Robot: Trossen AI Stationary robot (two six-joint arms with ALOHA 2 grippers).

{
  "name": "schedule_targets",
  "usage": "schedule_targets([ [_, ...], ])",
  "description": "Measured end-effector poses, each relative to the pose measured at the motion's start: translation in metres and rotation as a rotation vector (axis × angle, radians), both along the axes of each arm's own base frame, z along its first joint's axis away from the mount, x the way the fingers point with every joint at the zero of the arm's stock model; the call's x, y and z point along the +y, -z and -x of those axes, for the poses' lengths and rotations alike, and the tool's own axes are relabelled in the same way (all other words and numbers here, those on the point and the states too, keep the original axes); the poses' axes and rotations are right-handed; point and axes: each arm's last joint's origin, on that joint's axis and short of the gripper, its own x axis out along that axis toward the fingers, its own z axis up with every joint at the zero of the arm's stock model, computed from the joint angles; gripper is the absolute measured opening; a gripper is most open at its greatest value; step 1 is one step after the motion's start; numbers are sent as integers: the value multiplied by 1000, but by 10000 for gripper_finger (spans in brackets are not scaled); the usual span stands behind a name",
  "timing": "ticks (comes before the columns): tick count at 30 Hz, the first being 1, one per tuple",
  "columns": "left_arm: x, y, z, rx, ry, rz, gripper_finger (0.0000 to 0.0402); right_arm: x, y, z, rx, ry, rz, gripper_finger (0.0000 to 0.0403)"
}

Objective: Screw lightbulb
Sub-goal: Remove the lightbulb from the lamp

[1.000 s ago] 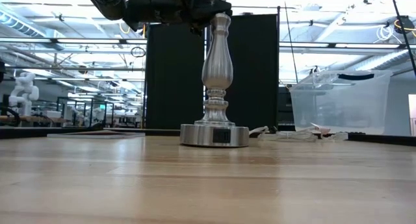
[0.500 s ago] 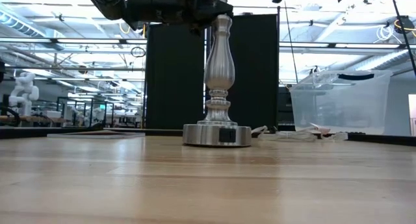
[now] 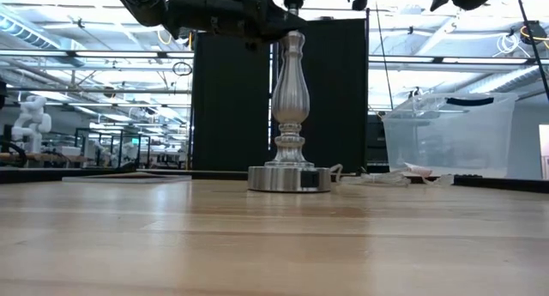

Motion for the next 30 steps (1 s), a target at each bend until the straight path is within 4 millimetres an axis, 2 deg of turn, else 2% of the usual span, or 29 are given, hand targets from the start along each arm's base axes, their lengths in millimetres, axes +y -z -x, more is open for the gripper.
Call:
schedule_targets([
  [2,0,0,0,0,-19,1,72,-1,-1,-3,-2,48,4,353],
  [12,4,0,0,3,-125,-2,72,5,-10,-29,1,26,27,353],
  [30,8,0,2,7,-300,-16,72,2,-25,-91,105,351,3,353],
])
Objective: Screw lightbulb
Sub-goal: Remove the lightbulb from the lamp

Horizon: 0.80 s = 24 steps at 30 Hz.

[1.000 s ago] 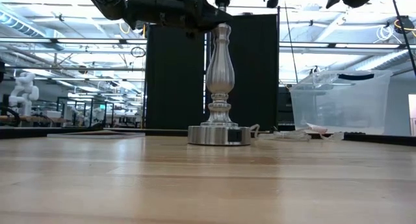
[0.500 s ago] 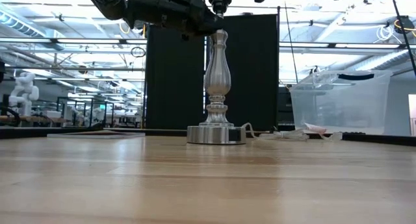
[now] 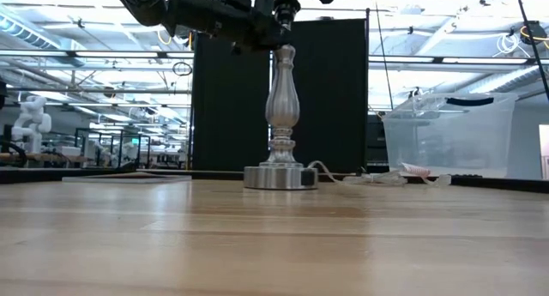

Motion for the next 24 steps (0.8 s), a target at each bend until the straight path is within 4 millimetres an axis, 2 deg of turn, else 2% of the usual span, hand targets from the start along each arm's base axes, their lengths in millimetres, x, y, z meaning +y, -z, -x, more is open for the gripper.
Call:
schedule_targets([
  [5,2,0,1,2,-59,-6,72,0,-1,-10,0,73,-9,353],
  [12,3,0,1,3,-118,-12,72,1,-4,-9,-18,156,-11,346],
  [20,4,0,2,5,-131,-17,72,4,-5,-9,-4,188,19,269],
  [24,4,0,2,6,-128,-19,72,4,-5,-9,5,183,25,261],
])
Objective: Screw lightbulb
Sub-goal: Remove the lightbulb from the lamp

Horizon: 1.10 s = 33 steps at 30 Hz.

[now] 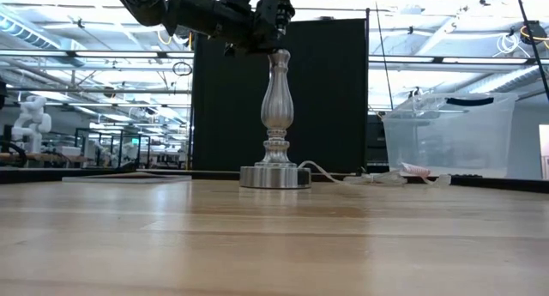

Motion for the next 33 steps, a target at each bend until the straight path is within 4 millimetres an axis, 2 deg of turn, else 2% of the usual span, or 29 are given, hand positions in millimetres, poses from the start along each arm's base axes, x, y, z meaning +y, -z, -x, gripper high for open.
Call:
schedule_targets([
  [16,-3,3,-1,36,174,-1,72,4,-1,4,93,-122,23,262],
  [28,-6,3,-2,37,381,-12,72,12,-15,25,168,-319,22,264],
  [33,-7,2,-2,34,448,-9,72,6,-17,31,172,-409,-2,261],
])
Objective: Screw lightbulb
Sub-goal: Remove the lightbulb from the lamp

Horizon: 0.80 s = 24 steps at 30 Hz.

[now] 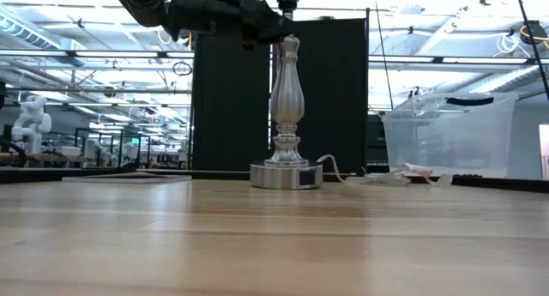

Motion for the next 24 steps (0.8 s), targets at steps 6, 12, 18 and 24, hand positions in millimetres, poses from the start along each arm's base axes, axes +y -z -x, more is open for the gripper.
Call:
schedule_targets([
  [6,-3,-1,0,-8,107,26,72,-9,1,1,13,-123,-4,267],
  [12,-5,-1,0,-10,189,53,72,-19,1,4,21,-266,15,265],
  [18,-3,-1,1,-18,260,108,72,-32,2,8,30,-384,39,270],
  [24,0,-1,3,-11,318,152,72,-44,3,12,31,-489,54,271],
])
